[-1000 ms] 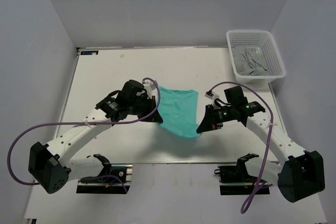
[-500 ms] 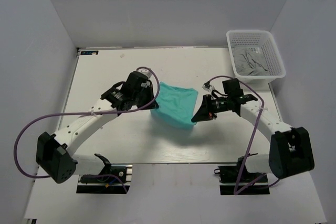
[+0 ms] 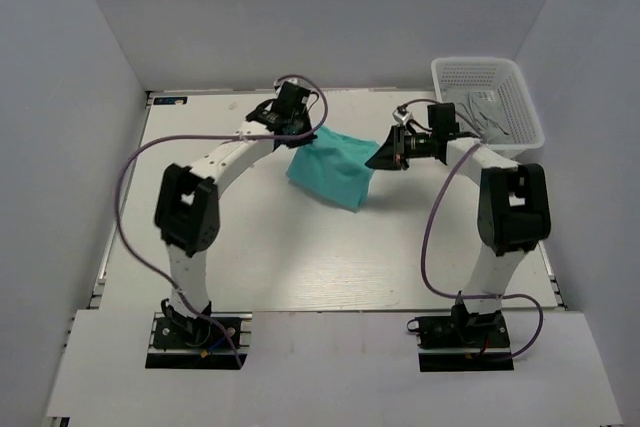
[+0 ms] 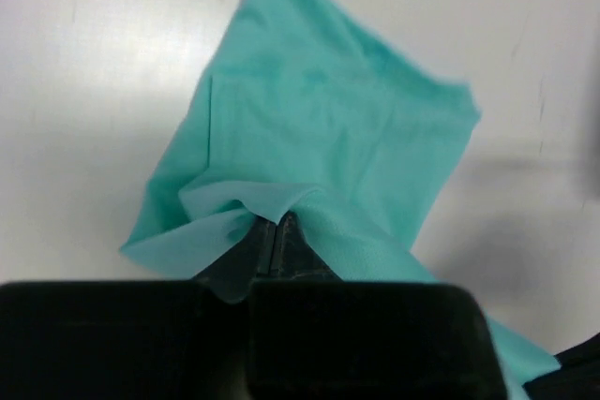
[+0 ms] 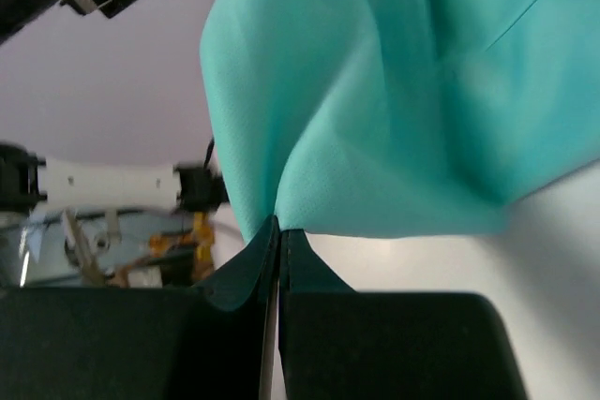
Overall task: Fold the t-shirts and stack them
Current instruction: Fold the long partially folded tshirt into a neat square, then smooth out wrinkles on the folded tshirt
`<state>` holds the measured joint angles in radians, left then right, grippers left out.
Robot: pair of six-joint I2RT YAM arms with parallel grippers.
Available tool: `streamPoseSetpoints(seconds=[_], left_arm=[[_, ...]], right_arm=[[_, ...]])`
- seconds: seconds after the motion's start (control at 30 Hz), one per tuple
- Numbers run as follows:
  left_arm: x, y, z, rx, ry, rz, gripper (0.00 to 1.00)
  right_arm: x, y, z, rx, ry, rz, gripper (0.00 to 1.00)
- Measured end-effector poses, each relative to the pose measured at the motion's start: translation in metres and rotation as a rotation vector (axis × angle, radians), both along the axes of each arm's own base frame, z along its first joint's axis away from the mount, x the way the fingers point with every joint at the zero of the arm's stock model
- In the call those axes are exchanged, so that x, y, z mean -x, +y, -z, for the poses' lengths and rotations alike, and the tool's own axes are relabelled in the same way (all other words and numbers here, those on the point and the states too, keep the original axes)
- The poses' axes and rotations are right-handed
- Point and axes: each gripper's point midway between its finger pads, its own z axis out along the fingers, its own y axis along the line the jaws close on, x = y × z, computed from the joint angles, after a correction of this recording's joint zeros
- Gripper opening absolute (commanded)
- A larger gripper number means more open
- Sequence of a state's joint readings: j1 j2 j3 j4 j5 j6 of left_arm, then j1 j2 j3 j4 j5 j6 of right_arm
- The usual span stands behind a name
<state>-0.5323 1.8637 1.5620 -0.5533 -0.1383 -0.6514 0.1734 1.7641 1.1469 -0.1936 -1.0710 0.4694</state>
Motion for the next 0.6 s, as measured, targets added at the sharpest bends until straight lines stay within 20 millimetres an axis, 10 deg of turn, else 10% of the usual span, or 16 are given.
streamPoseSetpoints(seconds=[0.07, 0.13, 0.17, 0.3, 0.6], left_arm=[[-0.047, -0.009, 0.002, 0.001, -0.032, -0.020, 0.54], [-0.098, -0.016, 0.003, 0.023, -0.084, -0.043, 1.00], [-0.118, -0.019, 0.005, 0.038, -0.094, -0.052, 1.00], [-0.159, -0.012, 0.026, 0.075, -0.106, -0.046, 1.00], [-0.131, -0.037, 0.043, 0.131, -0.084, 0.133, 1.00]], right_arm=[[-0.044, -0.004, 0.005, 0.000, -0.016, 0.038, 0.02], [-0.090, -0.008, 0.016, 0.007, -0.009, 0.084, 0.70], [-0.113, -0.012, 0.022, 0.018, -0.014, 0.111, 0.90], [-0.179, -0.028, 0.036, 0.120, -0.093, 0.232, 0.91], [-0.162, -0.034, -0.046, 0.351, -0.367, 0.397, 0.91]])
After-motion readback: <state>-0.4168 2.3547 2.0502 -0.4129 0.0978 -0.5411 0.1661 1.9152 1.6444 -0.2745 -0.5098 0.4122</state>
